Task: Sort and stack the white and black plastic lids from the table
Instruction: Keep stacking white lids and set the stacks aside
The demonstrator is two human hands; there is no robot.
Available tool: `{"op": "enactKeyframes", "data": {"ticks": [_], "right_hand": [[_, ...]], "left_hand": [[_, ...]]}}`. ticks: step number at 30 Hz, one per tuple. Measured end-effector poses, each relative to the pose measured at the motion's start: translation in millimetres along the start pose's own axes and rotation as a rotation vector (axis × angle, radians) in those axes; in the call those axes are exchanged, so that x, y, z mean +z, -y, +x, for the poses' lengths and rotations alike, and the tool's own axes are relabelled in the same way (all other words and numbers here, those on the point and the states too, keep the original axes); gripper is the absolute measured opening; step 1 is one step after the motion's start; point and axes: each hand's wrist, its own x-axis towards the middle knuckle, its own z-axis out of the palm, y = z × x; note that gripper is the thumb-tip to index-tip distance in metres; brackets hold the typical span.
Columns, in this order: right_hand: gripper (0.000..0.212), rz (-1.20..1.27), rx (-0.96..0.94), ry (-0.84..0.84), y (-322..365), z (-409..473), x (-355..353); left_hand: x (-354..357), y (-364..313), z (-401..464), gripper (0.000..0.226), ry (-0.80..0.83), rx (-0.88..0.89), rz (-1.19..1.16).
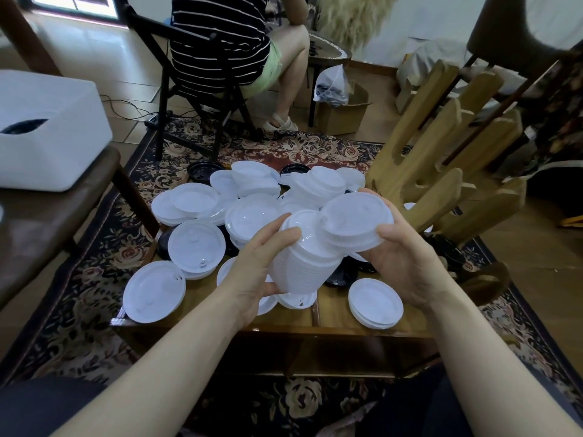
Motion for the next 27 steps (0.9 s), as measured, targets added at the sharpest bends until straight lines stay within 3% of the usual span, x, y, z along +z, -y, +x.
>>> {"op": "enactKeyframes", "data": {"ticks": [5, 9, 13, 18, 27], "right_hand": [[0.083, 0.101, 0.031, -0.055, -4, 1, 2], [0.084, -0.103, 0.029, -0.069, -7, 2, 7], [0.073, -0.270, 0.055, 0.013, -10, -1, 11], [0.091, -0.499, 0.051, 0.006, -14, -2, 16], [0.083, -0.579, -0.067, -0.050, -15, -2, 22]], "left_hand": [[-1, 0, 1, 0.062, -0.008, -0.008, 0.003], [-2, 2, 1, 0.061, 0.007, -0.006, 0.029], [0, 2, 0, 0.059, 0.038, -0.004, 0.057], [0, 2, -1, 0.058, 0.034, 0.007, 0.061], [0, 6, 1, 0.050, 0.067, 0.024, 0.061]]}}
